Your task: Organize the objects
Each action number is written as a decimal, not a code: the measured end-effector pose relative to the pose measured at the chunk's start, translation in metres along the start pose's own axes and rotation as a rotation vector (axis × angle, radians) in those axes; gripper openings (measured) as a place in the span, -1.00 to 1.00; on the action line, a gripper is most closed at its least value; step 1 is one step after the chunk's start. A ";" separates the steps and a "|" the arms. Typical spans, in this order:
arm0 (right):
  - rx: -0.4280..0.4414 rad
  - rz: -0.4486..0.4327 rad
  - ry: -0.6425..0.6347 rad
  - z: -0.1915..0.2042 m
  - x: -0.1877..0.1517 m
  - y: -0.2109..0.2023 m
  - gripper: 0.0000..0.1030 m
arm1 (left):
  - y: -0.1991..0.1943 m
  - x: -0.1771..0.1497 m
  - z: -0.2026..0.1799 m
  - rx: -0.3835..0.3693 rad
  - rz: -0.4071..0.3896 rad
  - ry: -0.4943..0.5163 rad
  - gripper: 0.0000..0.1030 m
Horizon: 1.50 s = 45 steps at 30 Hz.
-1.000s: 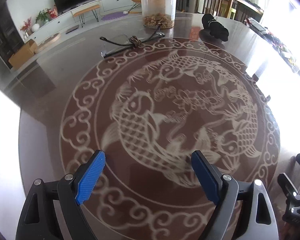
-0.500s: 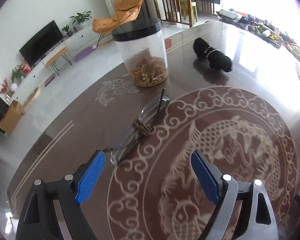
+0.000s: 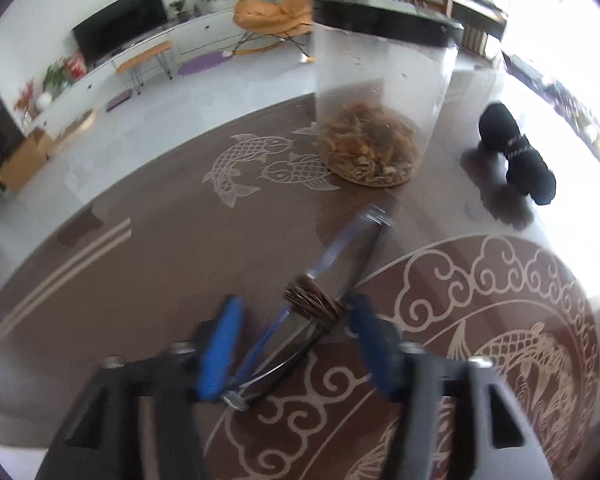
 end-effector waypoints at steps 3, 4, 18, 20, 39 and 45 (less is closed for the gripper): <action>0.000 0.000 0.000 0.000 0.000 0.000 1.00 | -0.007 -0.016 0.008 0.035 -0.007 -0.082 -0.47; 0.000 0.000 0.000 0.000 0.000 0.000 1.00 | -0.011 -0.023 0.011 0.046 -0.007 -0.111 -0.48; 0.000 0.000 0.001 0.000 0.000 0.000 1.00 | -0.094 -0.190 -0.017 0.201 -0.065 -0.324 0.50; 0.002 -0.001 0.002 0.001 0.001 0.000 1.00 | -0.088 -0.199 -0.016 0.193 -0.044 -0.332 1.00; 0.001 0.000 0.001 0.002 0.001 0.001 1.00 | -0.094 -0.201 -0.007 0.187 -0.092 -0.373 1.00; 0.001 0.000 0.000 0.002 0.001 0.001 1.00 | -0.093 -0.202 -0.008 0.182 -0.093 -0.379 1.00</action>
Point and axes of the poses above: each gripper's, at about its wrist camera, not at the fingertips, and y roughly the way its jaws point, z to its left, x to its top, the point moved 8 cm from there along y, roughly the way its jaws point, and after that the axes turned 1 degree about y, right-handed, at the moved point
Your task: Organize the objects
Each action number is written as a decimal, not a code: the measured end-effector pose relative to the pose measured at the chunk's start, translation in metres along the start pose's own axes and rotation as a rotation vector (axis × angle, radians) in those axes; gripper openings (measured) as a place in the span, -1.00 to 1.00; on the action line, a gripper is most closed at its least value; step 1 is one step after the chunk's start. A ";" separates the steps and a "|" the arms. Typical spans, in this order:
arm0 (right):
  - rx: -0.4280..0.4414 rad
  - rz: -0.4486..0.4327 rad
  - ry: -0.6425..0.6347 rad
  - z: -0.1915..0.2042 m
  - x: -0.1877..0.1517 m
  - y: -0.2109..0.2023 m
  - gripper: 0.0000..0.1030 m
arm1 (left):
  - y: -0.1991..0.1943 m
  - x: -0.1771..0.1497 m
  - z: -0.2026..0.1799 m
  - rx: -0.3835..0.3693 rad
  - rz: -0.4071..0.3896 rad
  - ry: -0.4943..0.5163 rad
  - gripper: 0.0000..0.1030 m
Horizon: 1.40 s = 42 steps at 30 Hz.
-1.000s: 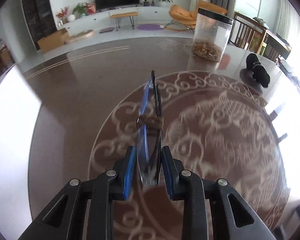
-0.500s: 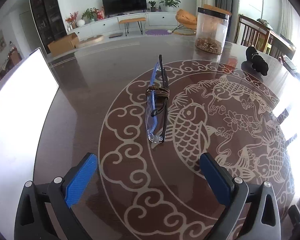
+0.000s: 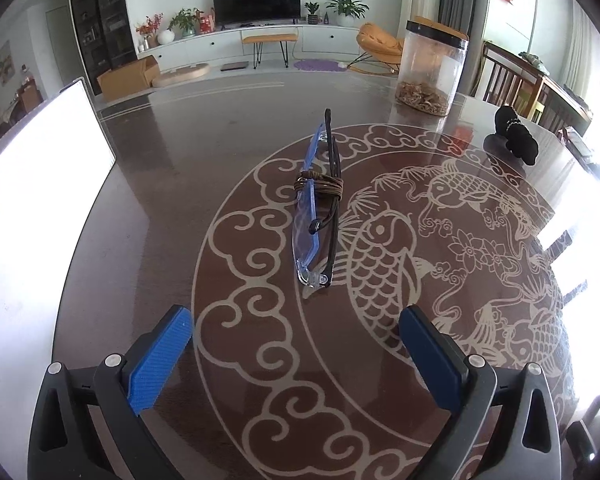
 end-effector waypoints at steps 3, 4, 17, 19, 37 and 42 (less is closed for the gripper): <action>0.004 0.001 -0.001 0.000 0.000 0.000 1.00 | 0.000 0.000 0.000 -0.001 0.000 -0.001 1.00; 0.012 0.000 0.001 0.000 0.000 0.000 1.00 | 0.000 0.000 0.000 -0.001 0.000 -0.001 1.00; 0.112 -0.076 -0.083 0.015 0.189 0.081 1.00 | 0.001 0.000 -0.001 -0.003 0.000 -0.001 1.00; 0.090 -0.071 -0.112 0.028 0.227 0.101 1.00 | 0.001 0.000 -0.001 -0.004 0.000 -0.001 1.00; 0.141 -0.048 -0.067 0.034 0.226 0.138 -0.45 | 0.000 0.000 -0.001 -0.005 -0.001 -0.001 1.00; 0.164 -0.052 -0.056 0.027 0.145 0.084 -0.45 | 0.000 0.000 -0.001 -0.006 -0.001 0.000 1.00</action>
Point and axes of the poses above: each gripper's, at about its wrist camera, not at the fingertips, and y roughly the way its jaws point, z to its left, x to its top, the point moved 8 cm from there along y, roughly the way its jaws point, and after that the axes turned 1 degree about y, right-handed, at the moved point
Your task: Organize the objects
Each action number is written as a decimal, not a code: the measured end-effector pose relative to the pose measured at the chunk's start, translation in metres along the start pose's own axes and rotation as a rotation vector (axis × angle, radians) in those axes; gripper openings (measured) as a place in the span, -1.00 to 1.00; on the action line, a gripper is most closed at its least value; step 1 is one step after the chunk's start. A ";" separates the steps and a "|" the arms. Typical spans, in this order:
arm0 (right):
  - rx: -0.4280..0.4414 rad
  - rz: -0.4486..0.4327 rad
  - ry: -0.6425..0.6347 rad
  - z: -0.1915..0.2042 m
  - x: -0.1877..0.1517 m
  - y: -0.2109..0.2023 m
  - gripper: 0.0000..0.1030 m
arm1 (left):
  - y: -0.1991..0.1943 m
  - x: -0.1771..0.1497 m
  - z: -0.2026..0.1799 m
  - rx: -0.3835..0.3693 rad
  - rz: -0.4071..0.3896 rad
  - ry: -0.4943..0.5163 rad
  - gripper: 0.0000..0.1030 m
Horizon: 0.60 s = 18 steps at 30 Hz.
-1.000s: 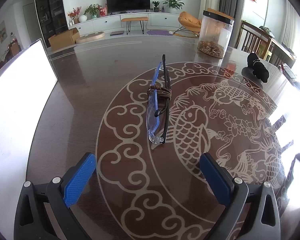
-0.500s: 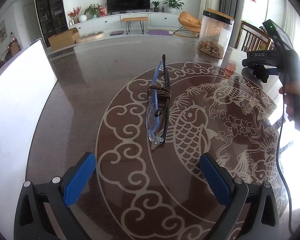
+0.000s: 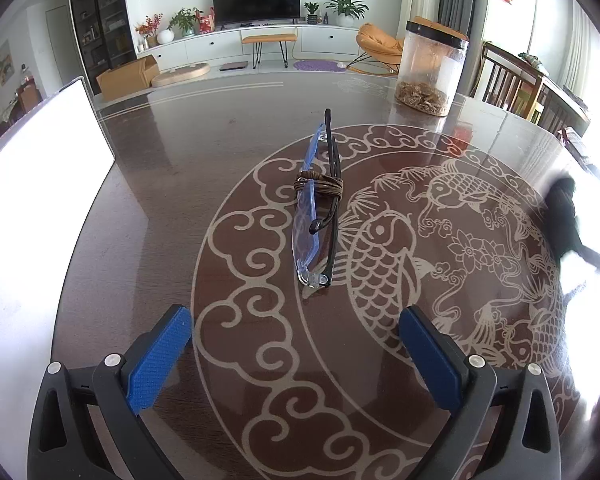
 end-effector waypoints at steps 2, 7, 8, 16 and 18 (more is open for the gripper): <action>0.045 -0.015 0.046 0.002 -0.037 -0.029 -0.45 | 0.000 0.000 0.000 0.000 0.000 0.000 1.00; 0.105 -0.019 0.131 -0.001 -0.105 -0.084 -0.43 | 0.000 0.000 0.000 -0.001 0.000 0.001 1.00; 0.112 -0.018 0.140 -0.001 -0.114 -0.090 -0.32 | 0.000 0.000 0.000 -0.001 0.000 0.001 1.00; -0.005 -0.040 0.080 0.004 -0.113 -0.093 0.80 | 0.000 0.000 -0.003 -0.039 0.025 0.058 1.00; 0.001 -0.001 0.081 0.003 -0.118 -0.087 0.82 | 0.002 0.002 -0.003 -0.071 0.062 0.110 1.00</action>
Point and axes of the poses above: each gripper's, at about its wrist camera, not at the fingertips, and y roughly the way its jaws point, z to its left, x to its top, the point moved 8 cm from there along y, roughly the way its jaws point, and after that the axes turned 1 degree about y, right-handed, at the moved point
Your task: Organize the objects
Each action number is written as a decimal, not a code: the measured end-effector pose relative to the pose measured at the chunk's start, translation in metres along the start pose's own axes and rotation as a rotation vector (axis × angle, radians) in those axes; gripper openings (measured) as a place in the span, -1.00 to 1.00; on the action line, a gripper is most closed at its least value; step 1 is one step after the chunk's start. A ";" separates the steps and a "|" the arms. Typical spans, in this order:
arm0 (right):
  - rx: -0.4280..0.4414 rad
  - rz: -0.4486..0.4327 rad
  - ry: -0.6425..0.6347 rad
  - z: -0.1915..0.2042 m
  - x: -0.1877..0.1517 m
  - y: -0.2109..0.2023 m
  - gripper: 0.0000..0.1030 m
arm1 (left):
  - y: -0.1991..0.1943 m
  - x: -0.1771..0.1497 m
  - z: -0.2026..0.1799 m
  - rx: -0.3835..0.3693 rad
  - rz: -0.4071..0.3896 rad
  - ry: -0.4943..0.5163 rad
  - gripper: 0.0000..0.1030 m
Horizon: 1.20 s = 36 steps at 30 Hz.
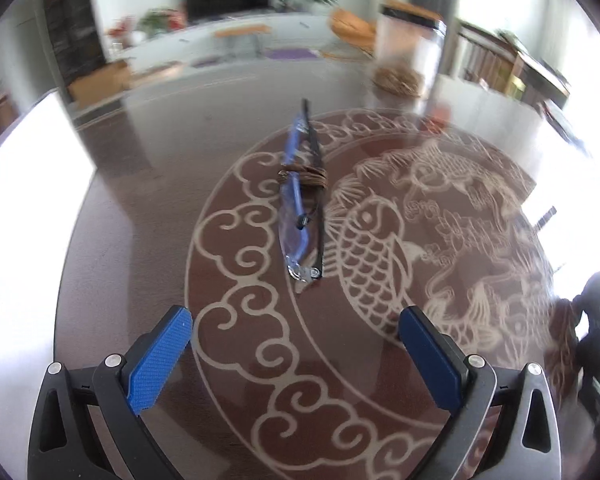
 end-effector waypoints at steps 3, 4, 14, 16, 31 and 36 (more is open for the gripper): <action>0.007 -0.009 0.000 0.000 0.002 0.000 0.89 | 0.004 0.010 0.005 -0.003 0.019 -0.004 1.00; 0.013 -0.005 -0.001 0.000 0.002 0.001 0.92 | 0.007 0.015 0.005 -0.005 0.022 -0.004 1.00; -0.017 0.015 -0.045 0.005 -0.007 0.003 1.00 | 0.041 0.073 0.002 0.012 0.043 0.001 0.70; -0.019 0.015 -0.047 0.005 -0.008 0.003 1.00 | 0.034 0.078 -0.004 0.007 -0.009 0.028 -0.32; -0.097 0.051 -0.116 0.009 -0.011 0.007 1.00 | -0.056 -0.058 -0.016 0.090 -0.063 -0.001 0.01; -0.110 0.049 -0.115 0.010 -0.012 0.006 1.00 | -0.048 -0.066 -0.004 0.074 -0.045 -0.030 1.00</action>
Point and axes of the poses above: each gripper's, at about its wrist camera, not at the fingertips, and y roughly the way its jaws point, z to its left, x to its top, the point moved 8 cm from there along y, roughly the way its jaws point, and after that the axes turned 1 degree about y, right-handed, at the moved point
